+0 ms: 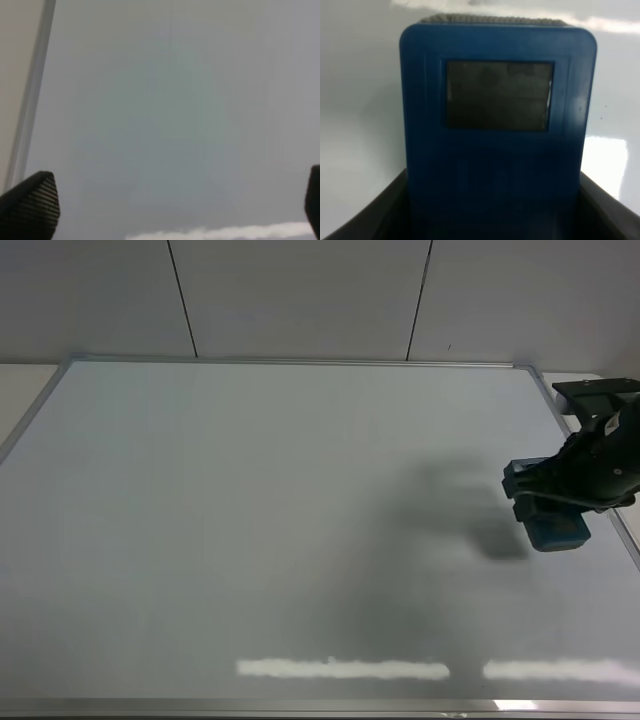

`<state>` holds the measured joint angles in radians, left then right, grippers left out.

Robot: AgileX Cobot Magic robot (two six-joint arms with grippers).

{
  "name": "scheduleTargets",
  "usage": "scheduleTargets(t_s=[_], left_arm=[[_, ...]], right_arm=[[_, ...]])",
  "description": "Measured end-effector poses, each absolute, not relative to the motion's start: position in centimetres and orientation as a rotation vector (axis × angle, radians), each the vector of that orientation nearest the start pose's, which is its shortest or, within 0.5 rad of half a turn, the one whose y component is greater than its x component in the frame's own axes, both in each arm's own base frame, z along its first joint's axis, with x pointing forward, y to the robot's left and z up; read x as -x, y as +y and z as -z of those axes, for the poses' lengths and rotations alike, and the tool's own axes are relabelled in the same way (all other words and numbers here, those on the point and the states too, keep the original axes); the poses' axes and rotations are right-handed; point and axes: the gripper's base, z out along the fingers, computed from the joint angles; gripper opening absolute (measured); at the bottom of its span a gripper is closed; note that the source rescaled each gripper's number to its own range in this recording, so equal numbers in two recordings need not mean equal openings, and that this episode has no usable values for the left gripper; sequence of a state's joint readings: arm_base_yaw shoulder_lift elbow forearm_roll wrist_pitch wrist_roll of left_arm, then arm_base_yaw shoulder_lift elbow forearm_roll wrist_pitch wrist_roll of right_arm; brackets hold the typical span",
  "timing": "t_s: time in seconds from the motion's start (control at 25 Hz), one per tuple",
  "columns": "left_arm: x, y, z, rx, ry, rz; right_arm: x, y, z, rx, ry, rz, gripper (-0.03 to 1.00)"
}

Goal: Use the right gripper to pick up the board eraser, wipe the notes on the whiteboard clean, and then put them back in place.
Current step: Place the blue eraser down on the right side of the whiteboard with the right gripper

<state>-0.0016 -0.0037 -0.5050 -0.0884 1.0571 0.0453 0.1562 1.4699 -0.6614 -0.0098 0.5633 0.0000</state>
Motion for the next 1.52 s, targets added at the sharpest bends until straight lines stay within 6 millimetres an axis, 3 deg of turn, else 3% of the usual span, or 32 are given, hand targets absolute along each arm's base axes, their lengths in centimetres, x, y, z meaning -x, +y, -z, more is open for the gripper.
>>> scheduleTargets(t_s=[0.36, 1.52], left_arm=[[0.6, -0.7, -27.9, -0.052, 2.029, 0.078], [0.6, -0.7, -27.9, -0.052, 2.029, 0.078]], right_arm=[[-24.0, 3.5, -14.6, 0.287, 2.906, 0.018, 0.0], [-23.6, 3.1, -13.9, 0.171, 2.89, 0.06, 0.0]])
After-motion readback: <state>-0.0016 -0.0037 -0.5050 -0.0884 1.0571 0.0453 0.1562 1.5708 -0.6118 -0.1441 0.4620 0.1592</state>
